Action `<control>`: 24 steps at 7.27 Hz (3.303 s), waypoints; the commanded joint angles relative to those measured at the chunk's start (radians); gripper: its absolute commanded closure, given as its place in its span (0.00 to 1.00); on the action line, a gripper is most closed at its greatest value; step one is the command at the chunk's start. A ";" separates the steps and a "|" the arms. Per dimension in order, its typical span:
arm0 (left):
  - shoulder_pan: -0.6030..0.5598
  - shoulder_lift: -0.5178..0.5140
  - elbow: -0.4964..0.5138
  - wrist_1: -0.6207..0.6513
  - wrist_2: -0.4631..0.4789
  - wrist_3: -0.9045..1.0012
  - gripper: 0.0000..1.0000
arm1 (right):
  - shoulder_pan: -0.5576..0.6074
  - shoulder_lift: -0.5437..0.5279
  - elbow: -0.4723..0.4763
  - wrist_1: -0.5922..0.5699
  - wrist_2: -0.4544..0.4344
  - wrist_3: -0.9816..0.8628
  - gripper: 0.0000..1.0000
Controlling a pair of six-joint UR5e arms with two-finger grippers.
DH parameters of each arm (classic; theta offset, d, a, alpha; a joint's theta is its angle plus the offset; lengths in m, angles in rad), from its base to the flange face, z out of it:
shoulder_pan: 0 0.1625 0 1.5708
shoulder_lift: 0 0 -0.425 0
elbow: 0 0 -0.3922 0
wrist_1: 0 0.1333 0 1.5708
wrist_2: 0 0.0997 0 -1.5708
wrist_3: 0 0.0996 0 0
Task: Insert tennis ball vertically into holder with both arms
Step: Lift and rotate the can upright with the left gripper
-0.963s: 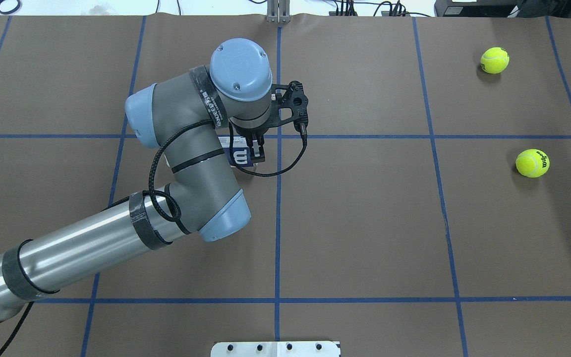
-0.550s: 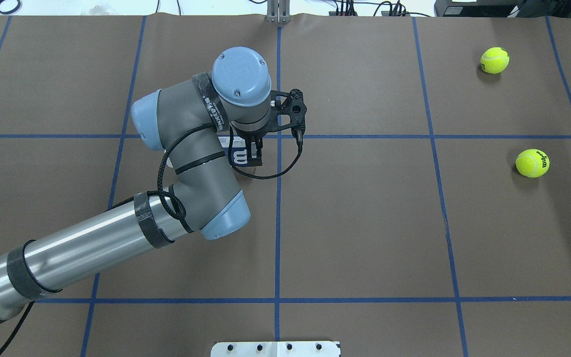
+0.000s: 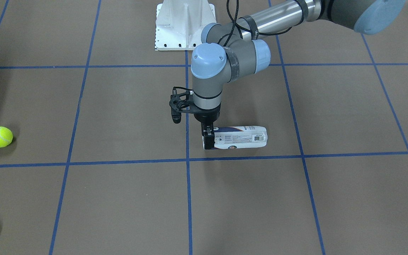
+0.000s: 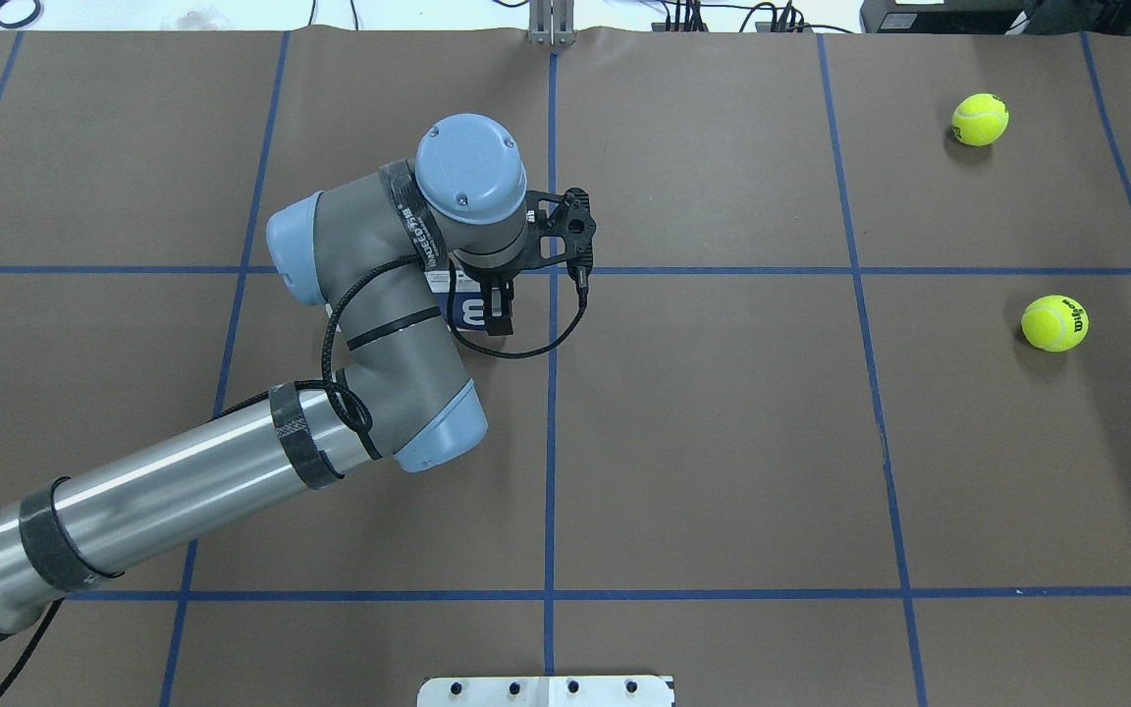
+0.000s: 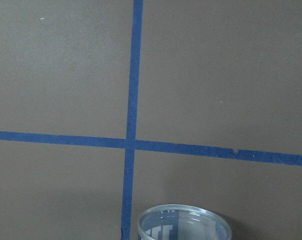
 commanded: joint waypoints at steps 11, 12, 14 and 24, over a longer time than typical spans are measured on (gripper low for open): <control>0.025 0.002 0.075 -0.064 0.003 -0.009 0.21 | -0.001 -0.006 -0.007 0.000 0.000 -0.003 0.00; 0.022 0.002 0.070 -0.064 0.005 -0.011 0.53 | -0.001 -0.004 -0.005 0.000 0.000 -0.001 0.00; 0.008 0.000 -0.003 -0.064 0.026 -0.054 0.73 | -0.001 0.000 -0.005 0.000 0.000 -0.001 0.00; 0.013 0.237 0.114 -1.656 0.492 -0.784 0.76 | -0.001 0.011 0.010 0.000 0.011 0.000 0.00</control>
